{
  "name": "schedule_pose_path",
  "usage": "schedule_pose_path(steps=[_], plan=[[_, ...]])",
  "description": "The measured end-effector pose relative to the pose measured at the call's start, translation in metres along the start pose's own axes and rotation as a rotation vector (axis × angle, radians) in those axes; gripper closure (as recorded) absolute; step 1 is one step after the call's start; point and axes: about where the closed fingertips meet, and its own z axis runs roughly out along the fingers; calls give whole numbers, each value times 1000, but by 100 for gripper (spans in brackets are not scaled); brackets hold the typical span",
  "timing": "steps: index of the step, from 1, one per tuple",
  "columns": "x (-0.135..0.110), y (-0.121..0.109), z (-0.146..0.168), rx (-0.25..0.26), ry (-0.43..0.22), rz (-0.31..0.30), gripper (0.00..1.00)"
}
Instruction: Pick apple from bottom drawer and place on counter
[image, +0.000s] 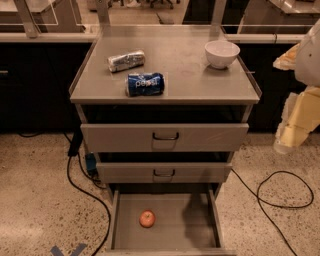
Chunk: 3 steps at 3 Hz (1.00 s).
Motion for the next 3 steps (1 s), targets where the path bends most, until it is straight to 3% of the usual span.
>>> schedule_pose_path(steps=[2,3], plan=[[3,5,16,-5,-16,2,0],[10,19,52,-33,-47,19,0]])
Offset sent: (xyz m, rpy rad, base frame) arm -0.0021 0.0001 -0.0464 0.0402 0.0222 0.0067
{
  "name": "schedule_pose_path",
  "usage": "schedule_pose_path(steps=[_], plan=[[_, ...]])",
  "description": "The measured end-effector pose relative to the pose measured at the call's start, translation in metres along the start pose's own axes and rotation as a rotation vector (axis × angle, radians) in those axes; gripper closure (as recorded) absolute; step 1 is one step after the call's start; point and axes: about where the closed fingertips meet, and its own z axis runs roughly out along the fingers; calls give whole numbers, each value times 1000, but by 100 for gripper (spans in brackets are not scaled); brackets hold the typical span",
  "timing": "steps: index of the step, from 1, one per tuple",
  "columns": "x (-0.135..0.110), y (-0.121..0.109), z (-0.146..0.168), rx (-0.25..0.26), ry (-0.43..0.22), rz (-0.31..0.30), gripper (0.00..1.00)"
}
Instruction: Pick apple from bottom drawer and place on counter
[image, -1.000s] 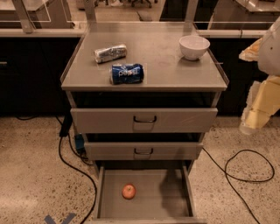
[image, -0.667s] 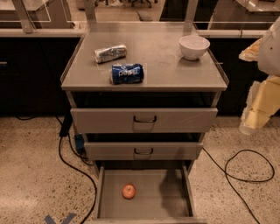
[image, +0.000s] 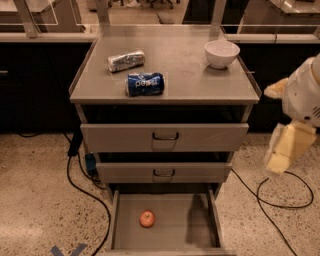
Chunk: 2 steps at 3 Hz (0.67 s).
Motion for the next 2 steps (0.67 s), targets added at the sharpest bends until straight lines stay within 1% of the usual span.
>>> schedule_pose_path(steps=[1,2], plan=[[9,16,51,-21,-19,14,0],[13,31,96,-41,-24,28,0]])
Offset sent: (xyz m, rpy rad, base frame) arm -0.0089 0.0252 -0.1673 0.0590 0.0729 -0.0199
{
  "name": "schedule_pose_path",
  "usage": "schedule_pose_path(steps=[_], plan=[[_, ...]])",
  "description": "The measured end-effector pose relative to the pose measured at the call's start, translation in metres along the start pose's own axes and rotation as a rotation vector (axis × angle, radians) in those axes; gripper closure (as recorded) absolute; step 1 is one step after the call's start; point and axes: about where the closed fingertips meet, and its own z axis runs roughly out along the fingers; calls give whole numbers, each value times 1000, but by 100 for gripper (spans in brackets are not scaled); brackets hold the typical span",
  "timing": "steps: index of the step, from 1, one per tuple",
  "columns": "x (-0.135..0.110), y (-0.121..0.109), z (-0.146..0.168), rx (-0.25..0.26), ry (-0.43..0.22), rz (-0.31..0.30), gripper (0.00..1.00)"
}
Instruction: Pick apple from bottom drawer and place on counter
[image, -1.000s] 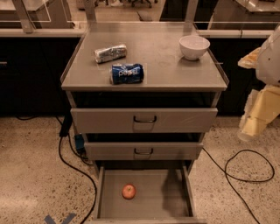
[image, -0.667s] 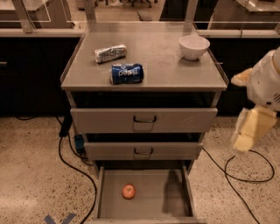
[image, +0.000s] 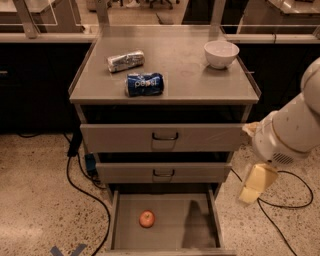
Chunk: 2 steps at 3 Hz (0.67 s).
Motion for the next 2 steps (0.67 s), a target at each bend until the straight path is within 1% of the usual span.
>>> schedule_pose_path(steps=[1,2], plan=[[-11,28,77,-10,-37,26,0],[-6,31,81,3,-42,28,0]])
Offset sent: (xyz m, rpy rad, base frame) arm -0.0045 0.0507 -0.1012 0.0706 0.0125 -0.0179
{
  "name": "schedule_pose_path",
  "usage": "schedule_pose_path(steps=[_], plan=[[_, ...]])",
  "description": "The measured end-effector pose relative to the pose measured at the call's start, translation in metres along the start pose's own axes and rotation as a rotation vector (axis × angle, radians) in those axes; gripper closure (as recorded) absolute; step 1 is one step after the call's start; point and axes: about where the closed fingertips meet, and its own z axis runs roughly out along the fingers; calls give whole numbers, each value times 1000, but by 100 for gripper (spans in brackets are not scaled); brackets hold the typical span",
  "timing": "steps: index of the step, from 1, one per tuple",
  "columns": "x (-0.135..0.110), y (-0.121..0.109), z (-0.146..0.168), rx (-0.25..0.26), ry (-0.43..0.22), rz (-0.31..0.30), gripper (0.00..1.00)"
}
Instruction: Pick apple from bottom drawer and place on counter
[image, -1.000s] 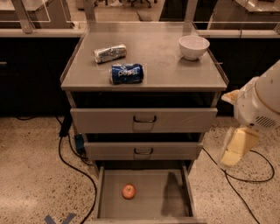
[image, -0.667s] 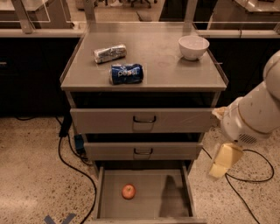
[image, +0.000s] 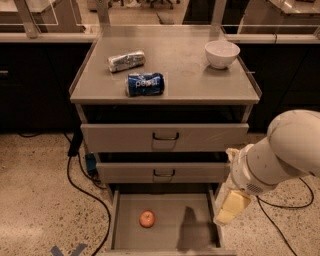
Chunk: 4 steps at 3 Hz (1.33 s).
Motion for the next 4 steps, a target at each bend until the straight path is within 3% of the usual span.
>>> schedule_pose_path(steps=[2,4], plan=[[36,16,80,-39,-32,24,0],[32,31,165,-78,-90,66,0]])
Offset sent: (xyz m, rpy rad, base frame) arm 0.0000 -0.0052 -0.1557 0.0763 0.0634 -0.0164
